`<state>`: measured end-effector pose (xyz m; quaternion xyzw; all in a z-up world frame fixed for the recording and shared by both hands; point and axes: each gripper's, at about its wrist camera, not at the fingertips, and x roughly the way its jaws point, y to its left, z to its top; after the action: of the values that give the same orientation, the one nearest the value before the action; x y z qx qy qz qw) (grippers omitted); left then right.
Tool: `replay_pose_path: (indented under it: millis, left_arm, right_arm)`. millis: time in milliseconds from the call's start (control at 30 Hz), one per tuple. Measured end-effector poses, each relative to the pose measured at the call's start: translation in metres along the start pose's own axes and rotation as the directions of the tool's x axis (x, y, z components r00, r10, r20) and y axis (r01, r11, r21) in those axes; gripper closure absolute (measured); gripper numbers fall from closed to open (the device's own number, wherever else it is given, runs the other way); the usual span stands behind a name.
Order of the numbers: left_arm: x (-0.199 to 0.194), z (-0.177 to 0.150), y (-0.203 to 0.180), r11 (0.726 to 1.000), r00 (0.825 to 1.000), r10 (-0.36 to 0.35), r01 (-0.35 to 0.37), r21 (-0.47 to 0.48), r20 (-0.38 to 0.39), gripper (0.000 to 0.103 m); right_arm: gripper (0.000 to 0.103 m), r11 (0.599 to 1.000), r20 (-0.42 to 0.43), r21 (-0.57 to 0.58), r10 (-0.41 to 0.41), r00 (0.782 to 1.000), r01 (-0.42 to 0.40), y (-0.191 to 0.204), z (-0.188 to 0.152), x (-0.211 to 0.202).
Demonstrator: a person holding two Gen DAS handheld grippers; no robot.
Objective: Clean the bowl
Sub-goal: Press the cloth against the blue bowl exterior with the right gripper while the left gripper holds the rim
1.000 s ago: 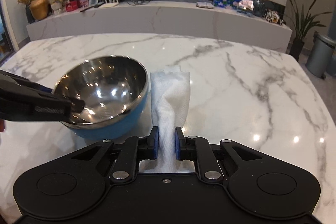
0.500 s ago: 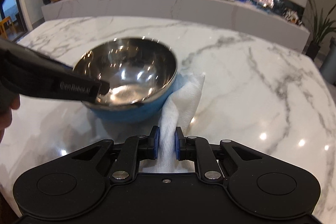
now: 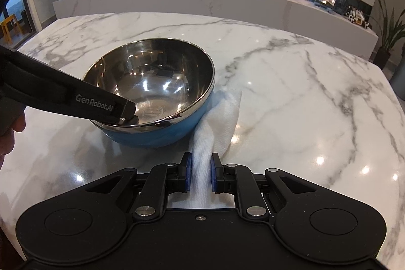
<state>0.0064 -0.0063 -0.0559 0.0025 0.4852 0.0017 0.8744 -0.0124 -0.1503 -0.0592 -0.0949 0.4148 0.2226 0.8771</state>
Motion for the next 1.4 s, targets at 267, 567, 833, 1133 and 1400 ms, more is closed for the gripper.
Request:
replay_pose_path:
  millis: [267,567,833,1133,1400]
  left_arm:
    - [0.006,0.011,0.003,0.999,0.999,0.032,-0.032,0.005,0.03,0.079]
    - [0.006,0.008,0.0,0.999,0.999,0.043,-0.043,-0.001,0.0,0.057]
    - [0.007,0.007,0.005,0.998,0.999,-0.005,0.002,-0.064,-0.037,0.054]
    - [0.01,0.011,0.001,0.999,0.999,-0.016,0.014,-0.046,-0.039,0.054]
    - [0.008,0.009,0.007,0.995,0.997,-0.038,0.031,-0.095,-0.074,0.053]
  right_arm:
    - [0.09,1.0,0.089,0.019,-0.02,0.996,0.018,-0.01,0.007,-0.018]
    - [0.09,1.0,0.108,0.01,-0.019,0.994,0.018,-0.009,0.013,-0.022]
    - [0.09,1.0,0.076,-0.011,-0.011,0.997,0.012,-0.003,0.011,-0.012]
    - [0.09,0.997,0.015,-0.069,0.022,1.0,-0.021,0.014,0.006,0.0]
    - [0.09,0.998,0.001,-0.061,0.017,1.0,-0.017,0.013,0.006,0.004]
